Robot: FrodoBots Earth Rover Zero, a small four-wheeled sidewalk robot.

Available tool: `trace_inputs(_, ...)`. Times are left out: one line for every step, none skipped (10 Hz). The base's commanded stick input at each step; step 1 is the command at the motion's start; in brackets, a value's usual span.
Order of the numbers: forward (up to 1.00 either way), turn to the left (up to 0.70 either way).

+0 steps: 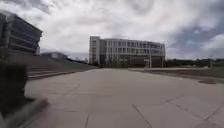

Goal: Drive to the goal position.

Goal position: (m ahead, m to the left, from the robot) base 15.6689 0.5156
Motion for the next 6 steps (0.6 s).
trace_inputs(0.53, 0.01)
trace_inputs(0.53, 0.01)
trace_inputs(0.53, 0.01)
trace_inputs(0.53, 0.01)
trace_inputs(0.53, 0.01)
trace_inputs(0.53, 0.01)
